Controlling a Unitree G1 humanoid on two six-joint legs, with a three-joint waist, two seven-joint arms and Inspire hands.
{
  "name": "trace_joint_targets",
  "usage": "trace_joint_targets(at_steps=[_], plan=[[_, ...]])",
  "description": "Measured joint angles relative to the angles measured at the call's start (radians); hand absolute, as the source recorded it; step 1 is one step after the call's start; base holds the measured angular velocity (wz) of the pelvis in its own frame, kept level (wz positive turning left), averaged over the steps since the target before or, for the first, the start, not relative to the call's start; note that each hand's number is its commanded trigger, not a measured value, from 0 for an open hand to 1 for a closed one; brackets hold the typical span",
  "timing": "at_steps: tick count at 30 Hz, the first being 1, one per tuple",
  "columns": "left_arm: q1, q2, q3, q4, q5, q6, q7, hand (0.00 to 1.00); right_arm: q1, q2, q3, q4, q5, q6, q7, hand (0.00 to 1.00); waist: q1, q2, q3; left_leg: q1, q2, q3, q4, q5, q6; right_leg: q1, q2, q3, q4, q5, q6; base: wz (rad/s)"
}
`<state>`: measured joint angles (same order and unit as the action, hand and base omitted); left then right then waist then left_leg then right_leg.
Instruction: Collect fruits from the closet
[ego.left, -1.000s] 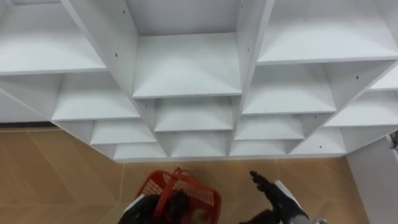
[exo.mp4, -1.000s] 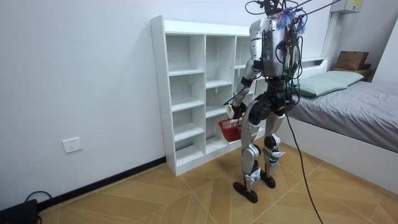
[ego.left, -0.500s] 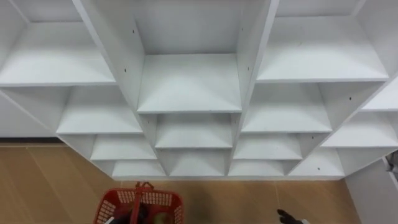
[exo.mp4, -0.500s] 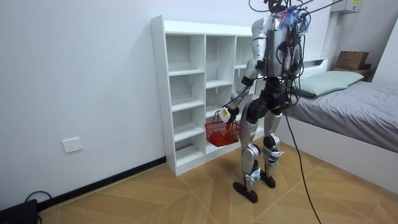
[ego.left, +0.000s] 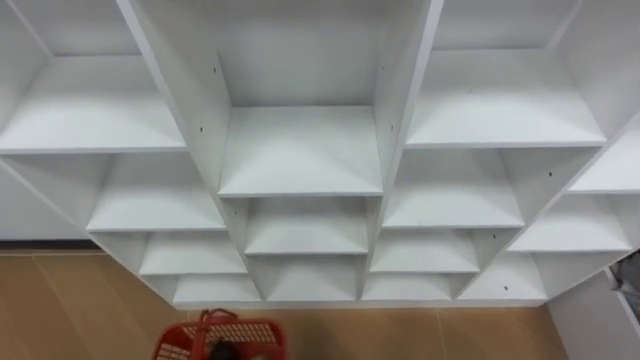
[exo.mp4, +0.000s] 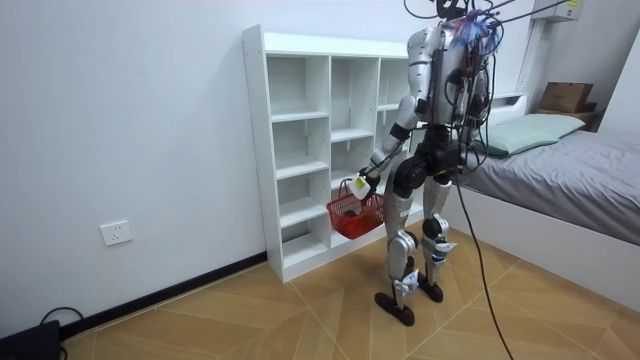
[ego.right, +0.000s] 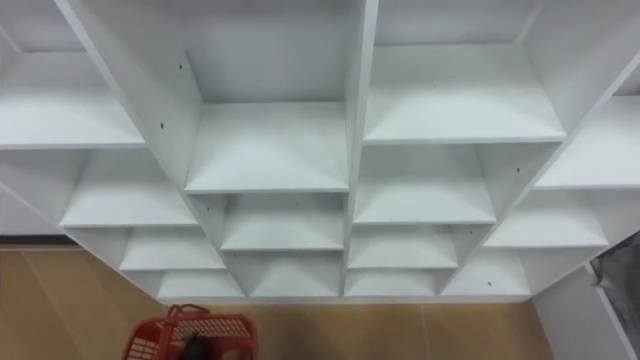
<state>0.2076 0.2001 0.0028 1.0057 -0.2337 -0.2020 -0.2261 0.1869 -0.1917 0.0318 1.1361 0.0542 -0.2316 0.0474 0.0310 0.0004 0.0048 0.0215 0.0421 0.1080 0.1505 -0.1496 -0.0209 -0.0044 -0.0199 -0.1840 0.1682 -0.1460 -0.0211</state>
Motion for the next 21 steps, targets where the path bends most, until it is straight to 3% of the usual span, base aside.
trace_joint_targets(at_steps=[2, 5, 14, 21], plan=[[0.007, -0.001, 0.004, 0.004, -0.01, 0.001, 0.0, 1.0, 0.004, 0.004, -0.011, 0.0, 0.016, 0.009, -0.003, 0.0, 0.0, -0.001, 0.0005, 0.009, 0.0, 0.0, 0.0, -0.003, 0.0, 0.009, 0.001, 0.002, -0.001, -0.002, 0.001, -0.02], [0.002, -0.018, 0.022, 0.059, -0.012, 0.003, 0.006, 1.0, 0.011, 0.008, -0.013, 0.018, 0.041, 0.014, -0.018, 0.0, 0.001, -0.002, -0.0048, 0.012, 0.0, 0.001, 0.0, -0.004, 0.0, 0.012, 0.002, 0.004, -0.001, -0.002, 0.001, 0.0], [-0.005, -0.03, 0.037, 0.098, -0.01, 0.014, 0.023, 1.0, -0.011, 0.027, -0.039, 0.097, 0.095, 0.039, -0.039, 0.0, 0.0, -0.001, -0.0007, 0.036, 0.001, -0.002, -0.001, -0.01, 0.0, 0.042, 0.003, 0.002, -0.015, -0.004, 0.002, 0.0], [-0.024, -0.036, 0.075, 0.147, 0.006, 0.056, 0.021, 1.0, -0.03, 0.03, -0.067, 0.164, 0.12, 0.076, -0.015, 0.0, -0.005, 0.0, 0.0016, 0.053, 0.0, -0.002, -0.001, -0.019, 0.001, 0.062, 0.002, 0.002, -0.017, -0.009, 0.006, 0.0]])
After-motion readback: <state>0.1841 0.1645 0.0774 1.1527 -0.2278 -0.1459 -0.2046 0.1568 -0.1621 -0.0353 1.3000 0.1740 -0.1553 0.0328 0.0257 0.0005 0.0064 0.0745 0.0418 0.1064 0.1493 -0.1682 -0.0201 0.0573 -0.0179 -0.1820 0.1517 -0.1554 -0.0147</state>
